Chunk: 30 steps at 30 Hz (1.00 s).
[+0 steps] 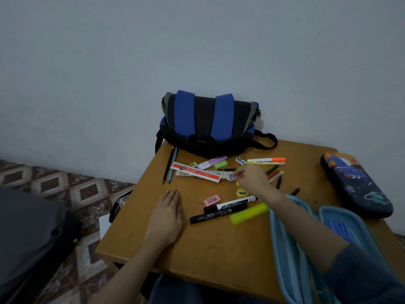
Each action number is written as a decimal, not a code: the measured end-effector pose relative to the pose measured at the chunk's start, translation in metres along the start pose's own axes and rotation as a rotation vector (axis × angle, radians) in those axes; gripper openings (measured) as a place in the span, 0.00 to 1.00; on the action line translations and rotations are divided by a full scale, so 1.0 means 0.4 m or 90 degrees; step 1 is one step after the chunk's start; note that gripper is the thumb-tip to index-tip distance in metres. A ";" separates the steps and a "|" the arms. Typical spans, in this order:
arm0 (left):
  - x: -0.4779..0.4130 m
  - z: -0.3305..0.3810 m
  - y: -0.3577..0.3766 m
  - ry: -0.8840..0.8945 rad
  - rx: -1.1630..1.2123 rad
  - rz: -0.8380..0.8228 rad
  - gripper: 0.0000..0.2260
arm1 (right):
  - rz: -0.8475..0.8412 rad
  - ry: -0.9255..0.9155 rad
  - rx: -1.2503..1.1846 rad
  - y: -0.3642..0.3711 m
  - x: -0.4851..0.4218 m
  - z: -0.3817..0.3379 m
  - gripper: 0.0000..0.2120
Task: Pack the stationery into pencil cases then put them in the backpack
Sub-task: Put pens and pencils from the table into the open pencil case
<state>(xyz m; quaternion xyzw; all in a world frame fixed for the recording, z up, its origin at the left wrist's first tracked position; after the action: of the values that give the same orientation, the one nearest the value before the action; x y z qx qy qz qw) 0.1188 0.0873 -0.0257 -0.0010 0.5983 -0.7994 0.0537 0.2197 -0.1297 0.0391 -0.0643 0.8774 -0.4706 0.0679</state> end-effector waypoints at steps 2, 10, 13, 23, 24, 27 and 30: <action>0.000 -0.001 0.002 0.002 0.002 0.000 0.22 | -0.035 0.008 -0.008 0.009 -0.014 -0.010 0.09; -0.002 -0.002 0.000 0.008 0.002 0.009 0.22 | -0.346 -0.004 0.021 0.048 0.025 -0.046 0.04; -0.002 -0.002 0.000 0.005 0.010 0.008 0.22 | -0.390 -0.012 0.081 0.062 0.055 -0.053 0.12; -0.001 -0.001 0.000 0.005 0.000 0.003 0.23 | -0.248 -0.079 0.138 0.060 0.063 -0.036 0.17; -0.001 0.000 0.000 0.003 0.002 0.001 0.23 | -0.242 -0.078 0.136 0.059 0.063 -0.033 0.17; -0.001 0.000 -0.001 -0.001 0.001 0.002 0.22 | -0.235 -0.084 0.140 0.057 0.063 -0.024 0.17; -0.001 0.000 -0.003 -0.001 0.002 0.003 0.22 | -0.226 -0.090 0.156 0.047 0.065 -0.013 0.16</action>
<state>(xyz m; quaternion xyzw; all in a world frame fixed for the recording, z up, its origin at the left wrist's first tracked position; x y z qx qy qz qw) 0.1192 0.0877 -0.0246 0.0001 0.5969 -0.8003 0.0561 0.1924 -0.1198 0.0248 -0.2415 0.7816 -0.5727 0.0528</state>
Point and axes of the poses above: each hand's wrist, its own x-axis away from the middle knuckle, its own y-axis out of the palm, z = x × y, the point moved 4 cm from there along -x, towards the middle knuckle, and after that the axes turned 8 degrees about -x, right-handed, at the moved point
